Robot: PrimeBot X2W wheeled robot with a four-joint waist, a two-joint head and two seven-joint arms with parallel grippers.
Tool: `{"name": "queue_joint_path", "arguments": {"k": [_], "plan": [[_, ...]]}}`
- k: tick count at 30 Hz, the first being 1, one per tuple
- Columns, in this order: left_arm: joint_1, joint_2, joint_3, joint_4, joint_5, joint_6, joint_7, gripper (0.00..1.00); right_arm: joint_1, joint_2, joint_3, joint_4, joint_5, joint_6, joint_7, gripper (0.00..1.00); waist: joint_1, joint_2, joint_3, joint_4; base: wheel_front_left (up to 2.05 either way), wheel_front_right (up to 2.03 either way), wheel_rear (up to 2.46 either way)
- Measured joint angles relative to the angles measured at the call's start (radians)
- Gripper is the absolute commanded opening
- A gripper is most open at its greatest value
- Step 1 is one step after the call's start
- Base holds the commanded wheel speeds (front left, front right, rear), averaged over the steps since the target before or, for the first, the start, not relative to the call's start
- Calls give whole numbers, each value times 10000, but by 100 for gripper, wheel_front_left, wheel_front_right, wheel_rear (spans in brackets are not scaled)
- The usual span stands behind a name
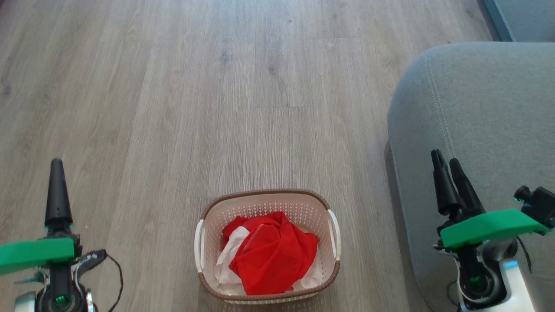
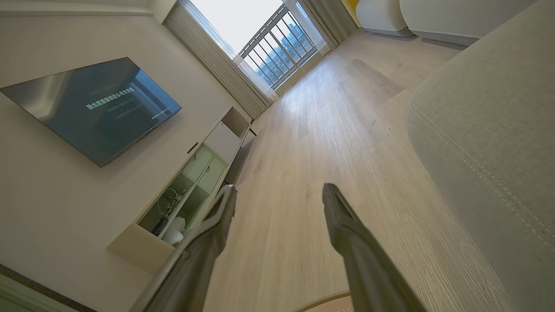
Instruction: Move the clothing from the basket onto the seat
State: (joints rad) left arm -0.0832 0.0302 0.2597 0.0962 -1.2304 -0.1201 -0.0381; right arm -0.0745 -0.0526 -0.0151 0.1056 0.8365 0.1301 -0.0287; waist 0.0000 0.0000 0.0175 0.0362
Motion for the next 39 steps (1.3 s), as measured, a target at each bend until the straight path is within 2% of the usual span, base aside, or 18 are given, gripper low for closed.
{"name": "queue_joint_path", "arguments": {"k": [9,21,23,28,30,31,32,33,34,39], "plan": [[11,10,-366,-1011,1446,25,-240,100,-45,-107,320,-349,-1360,0,-272,100,0,0,30,79,0,0,0],[163,21,-2535,-1728,4999,844,-545,100,-172,-111,497,-347,-2801,0,-608,100,0,0,58,140,0,0,0],[297,36,-3043,-1728,5772,1170,-629,100,-170,-102,525,-219,-3114,0,-698,100,0,0,66,150,0,0,0],[290,407,-3881,-1689,6648,1908,-788,100,-163,-96,646,303,-3659,0,-832,100,0,0,60,158,0,0,0],[289,535,-4080,-1674,6832,2065,-794,100,-163,-94,644,355,-3766,0,-880,100,0,0,57,159,0,0,0],[285,750,-4500,-1580,7125,2487,-867,100,-163,-90,637,460,-3973,0,-930,100,0,0,50,163,0,0,0],[285,750,-4500,-1580,7125,2487,-867,100,-163,-90,637,460,-3973,0,-930,100,0,0,50,163,0,0,0],[284,915,-4882,-1453,7367,2890,-903,100,-164,-81,629,627,-4201,0,-997,100,0,0,41,166,0,0,0],[284,915,-4882,-1453,7367,2890,-903,100,-164,-81,629,627,-4201,0,-997,100,0,0,41,166,0,0,0],[243,1488,-6002,-1179,8086,3831,-1057,100,-165,-61,685,1080,-4729,0,-1124,100,0,0,14,183,0,0,0]]}}
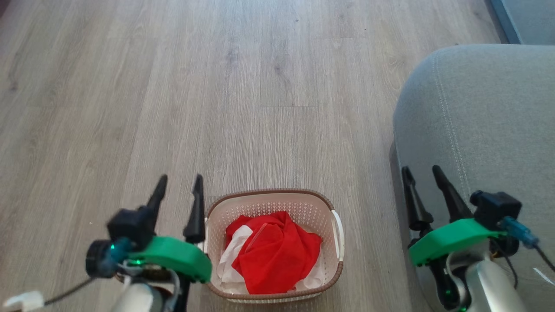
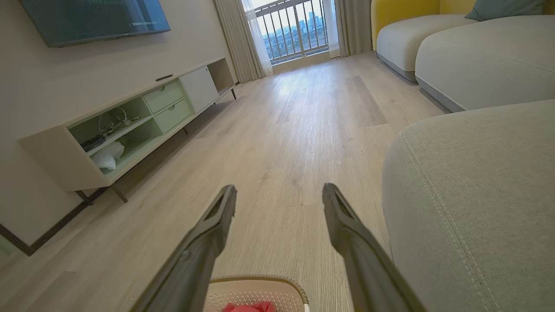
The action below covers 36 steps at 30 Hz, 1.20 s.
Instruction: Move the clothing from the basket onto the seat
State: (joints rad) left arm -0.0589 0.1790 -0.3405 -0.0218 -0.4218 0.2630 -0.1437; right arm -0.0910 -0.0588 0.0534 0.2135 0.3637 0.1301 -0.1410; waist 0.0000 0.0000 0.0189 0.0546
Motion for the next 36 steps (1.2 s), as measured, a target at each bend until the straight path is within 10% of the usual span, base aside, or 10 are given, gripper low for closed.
{"name": "queue_joint_path", "arguments": {"k": [16,36], "plan": [[-218,362,-1160,-240,1223,1294,-439,100,-37,33,228,69,-1705,2,-491,100,0,0,35,70,0,0,0],[-185,115,-991,-711,3480,1166,-1058,100,-280,33,546,-148,-3687,6,-1070,100,0,0,41,155,0,0,0]]}}
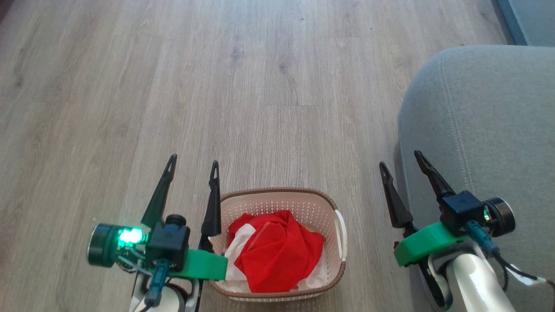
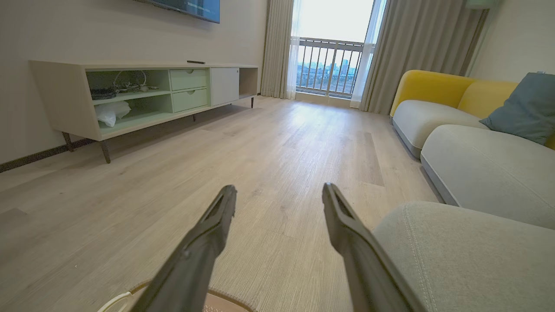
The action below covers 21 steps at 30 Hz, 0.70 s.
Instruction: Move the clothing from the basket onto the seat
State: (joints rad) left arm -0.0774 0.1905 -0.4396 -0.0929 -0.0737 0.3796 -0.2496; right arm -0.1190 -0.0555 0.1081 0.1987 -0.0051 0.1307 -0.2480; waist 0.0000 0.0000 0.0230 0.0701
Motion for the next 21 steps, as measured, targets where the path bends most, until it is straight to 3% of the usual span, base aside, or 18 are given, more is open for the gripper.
{"name": "queue_joint_path", "arguments": {"k": [10,21], "plan": [[347,-688,1214,1009,-58,-1417,-27,100,-1,0,-265,422,328,0,-17,100,0,0,-8,11,0,0,0],[367,-1135,1994,1394,-4,-2426,-27,100,-85,0,-326,433,414,0,-19,100,0,0,82,-28,0,0,0]]}}
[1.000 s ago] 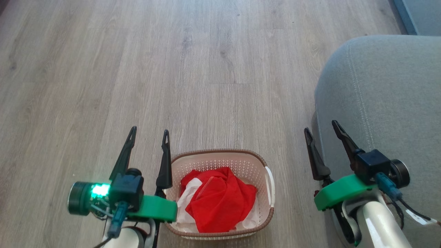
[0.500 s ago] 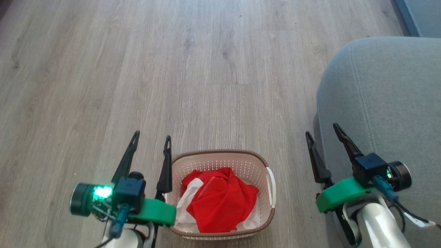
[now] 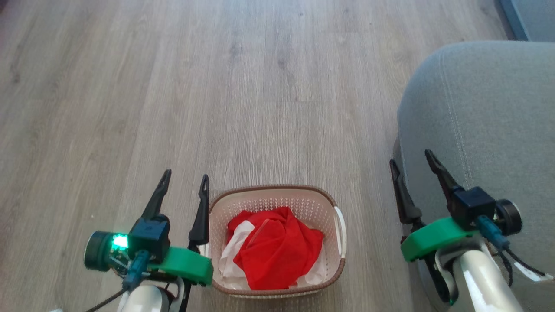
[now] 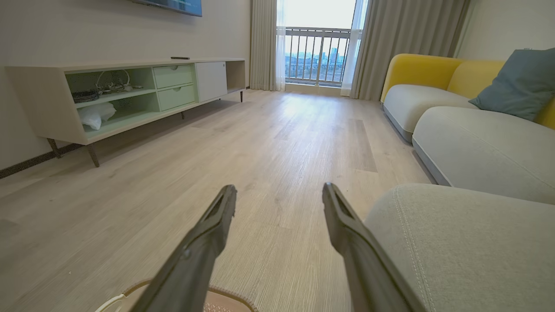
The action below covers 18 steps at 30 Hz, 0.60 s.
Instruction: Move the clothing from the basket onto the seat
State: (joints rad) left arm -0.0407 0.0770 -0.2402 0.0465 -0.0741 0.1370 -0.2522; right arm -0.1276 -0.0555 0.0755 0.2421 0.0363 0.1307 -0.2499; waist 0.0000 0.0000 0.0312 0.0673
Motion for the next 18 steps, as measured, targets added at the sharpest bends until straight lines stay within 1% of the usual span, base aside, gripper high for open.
{"name": "queue_joint_path", "arguments": {"k": [4,7,10,15,17,18], "plan": [[9,-107,107,345,35,-414,0,100,-176,0,-134,-128,-23,0,0,100,0,0,229,-68,0,0,0],[-1,-127,134,834,12,-878,0,100,-314,0,-328,-261,-222,0,0,100,0,0,517,-143,0,0,0],[-132,-153,192,1057,8,-1197,0,100,-495,0,-443,-510,-454,0,0,100,0,0,939,-229,0,0,0],[-978,-184,320,1567,222,-1737,0,100,-980,0,-481,-1116,-901,0,-15,100,1,0,1955,-426,0,0,0],[-1364,-180,403,1875,313,-1881,0,100,-1105,0,-518,-1453,-1039,0,-25,100,2,0,2436,-521,0,0,0],[-1745,-125,399,2297,412,-2044,0,100,-1177,0,-569,-1774,-1214,0,-27,100,2,0,2941,-617,0,0,0]]}}
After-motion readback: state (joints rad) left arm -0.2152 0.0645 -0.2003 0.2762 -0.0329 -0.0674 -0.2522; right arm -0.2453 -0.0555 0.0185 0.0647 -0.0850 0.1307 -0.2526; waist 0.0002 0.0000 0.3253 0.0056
